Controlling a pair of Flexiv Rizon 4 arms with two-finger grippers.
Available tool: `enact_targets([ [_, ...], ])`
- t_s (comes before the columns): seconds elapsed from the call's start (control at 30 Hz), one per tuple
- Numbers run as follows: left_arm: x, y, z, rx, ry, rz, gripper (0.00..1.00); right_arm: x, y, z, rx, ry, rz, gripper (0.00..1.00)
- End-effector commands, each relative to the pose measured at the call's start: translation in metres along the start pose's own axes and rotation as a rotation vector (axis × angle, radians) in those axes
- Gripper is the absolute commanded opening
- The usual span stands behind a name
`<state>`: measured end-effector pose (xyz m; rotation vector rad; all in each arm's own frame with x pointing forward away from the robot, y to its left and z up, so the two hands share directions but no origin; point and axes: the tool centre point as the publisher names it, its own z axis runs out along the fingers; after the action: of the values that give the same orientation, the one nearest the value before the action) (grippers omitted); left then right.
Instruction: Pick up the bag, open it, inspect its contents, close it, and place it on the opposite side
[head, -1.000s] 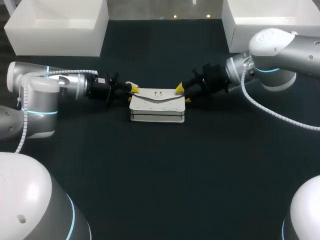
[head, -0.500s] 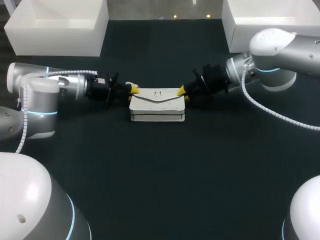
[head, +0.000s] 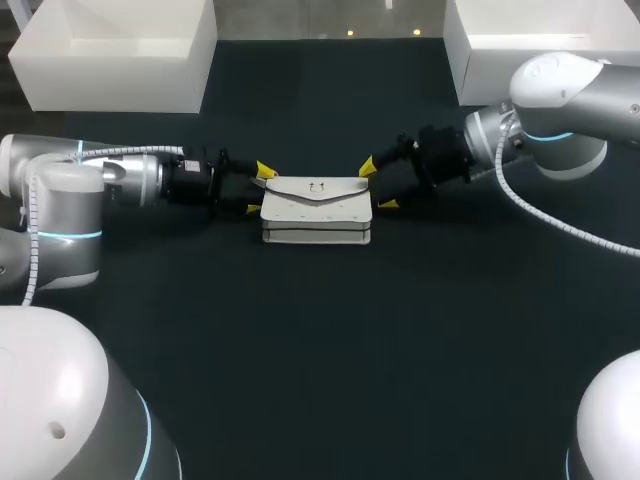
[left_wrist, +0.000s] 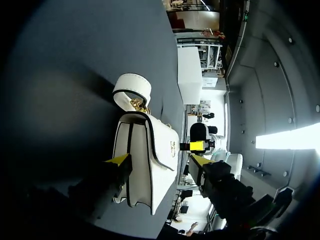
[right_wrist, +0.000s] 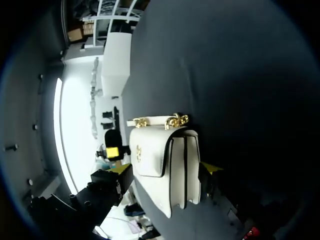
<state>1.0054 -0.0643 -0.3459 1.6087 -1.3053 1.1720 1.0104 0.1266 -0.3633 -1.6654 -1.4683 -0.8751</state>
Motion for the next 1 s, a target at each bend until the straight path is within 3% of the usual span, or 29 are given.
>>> enact_targets([
  [0.03, 0.003, 0.015, -0.006, 0.04, -0.017, 0.005, 0.62, -0.001, -0.01, -0.015, -0.022, -0.018, 0.001, 1.0],
  [0.13, 0.002, 0.018, -0.006, 0.041, -0.025, 0.003, 0.45, -0.005, -0.011, -0.022, -0.029, -0.026, 0.007, 1.0],
  [0.47, -0.005, 0.025, -0.003, 0.025, -0.074, -0.009, 0.44, -0.014, -0.01, -0.041, -0.023, -0.084, 0.004, 1.0],
  [0.7, -0.01, 0.02, 0.003, 0.005, -0.078, -0.025, 0.27, -0.018, -0.008, -0.05, -0.004, -0.128, -0.01, 1.0],
  [0.93, -0.013, 0.019, 0.009, -0.016, -0.094, -0.028, 0.22, -0.023, -0.007, -0.057, 0.011, -0.16, -0.021, 1.0],
  [1.0, -0.014, 0.017, 0.009, -0.016, -0.096, -0.03, 0.13, -0.023, -0.007, -0.058, 0.017, -0.168, -0.028, 1.0],
])
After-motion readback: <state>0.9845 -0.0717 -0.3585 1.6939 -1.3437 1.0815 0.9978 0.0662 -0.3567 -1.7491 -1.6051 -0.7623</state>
